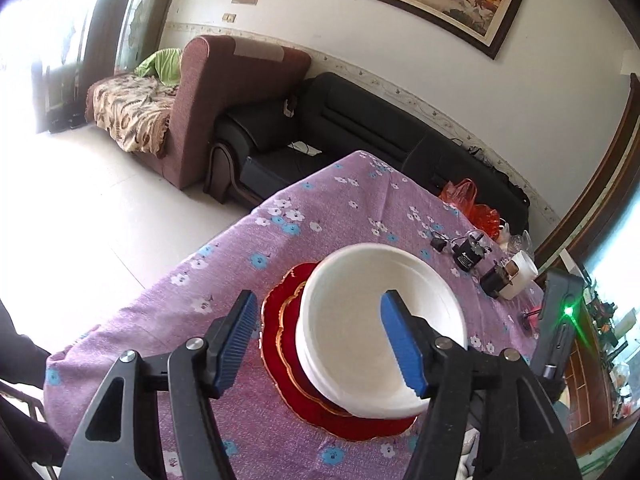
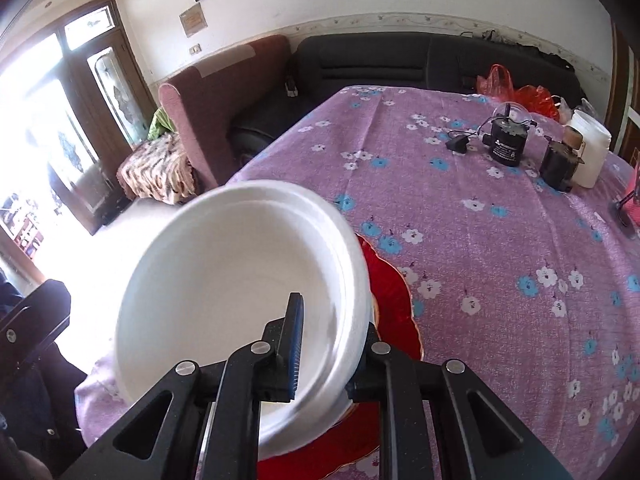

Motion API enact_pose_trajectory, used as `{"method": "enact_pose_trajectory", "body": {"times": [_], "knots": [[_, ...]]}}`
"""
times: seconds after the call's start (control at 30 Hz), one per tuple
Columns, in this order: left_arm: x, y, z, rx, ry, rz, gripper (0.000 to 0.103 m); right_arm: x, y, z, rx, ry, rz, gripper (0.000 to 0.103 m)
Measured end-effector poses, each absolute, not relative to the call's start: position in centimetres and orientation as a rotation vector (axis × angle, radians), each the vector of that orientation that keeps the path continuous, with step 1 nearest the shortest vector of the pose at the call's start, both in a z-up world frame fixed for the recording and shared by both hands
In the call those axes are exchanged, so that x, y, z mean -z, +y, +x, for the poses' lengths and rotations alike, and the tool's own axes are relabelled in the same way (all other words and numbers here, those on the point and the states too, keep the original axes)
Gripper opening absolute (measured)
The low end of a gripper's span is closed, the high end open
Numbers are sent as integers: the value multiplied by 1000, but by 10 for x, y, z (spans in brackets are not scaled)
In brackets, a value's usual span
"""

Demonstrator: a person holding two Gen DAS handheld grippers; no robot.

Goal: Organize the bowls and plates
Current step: 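Lower the white bowl into the stacked bowls and open both grippers, then move both grippers to the beige plastic bowl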

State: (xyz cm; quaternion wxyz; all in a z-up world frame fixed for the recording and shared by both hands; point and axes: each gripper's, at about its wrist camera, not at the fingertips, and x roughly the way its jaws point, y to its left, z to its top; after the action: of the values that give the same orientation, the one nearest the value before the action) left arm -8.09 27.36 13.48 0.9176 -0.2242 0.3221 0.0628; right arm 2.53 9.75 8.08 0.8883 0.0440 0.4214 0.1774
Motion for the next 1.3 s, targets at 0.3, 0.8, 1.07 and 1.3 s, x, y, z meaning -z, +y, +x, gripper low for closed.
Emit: {"method": "enact_pose_trajectory", "body": {"times": [0.3, 0.8, 1.07, 1.3], "knots": [[-152, 247, -95, -146, 613, -371, 70, -111, 74, -7, -370, 747, 116, 57], [-147, 109, -102, -78, 611, 34, 82, -92, -53, -47, -224, 767, 225, 58], [-139, 63, -107, -22, 633, 106, 82, -79, -119, -62, -136, 777, 321, 58], [-139, 48, -111, 4, 631, 124, 82, -90, -192, -76, 3, 708, 401, 58]]}}
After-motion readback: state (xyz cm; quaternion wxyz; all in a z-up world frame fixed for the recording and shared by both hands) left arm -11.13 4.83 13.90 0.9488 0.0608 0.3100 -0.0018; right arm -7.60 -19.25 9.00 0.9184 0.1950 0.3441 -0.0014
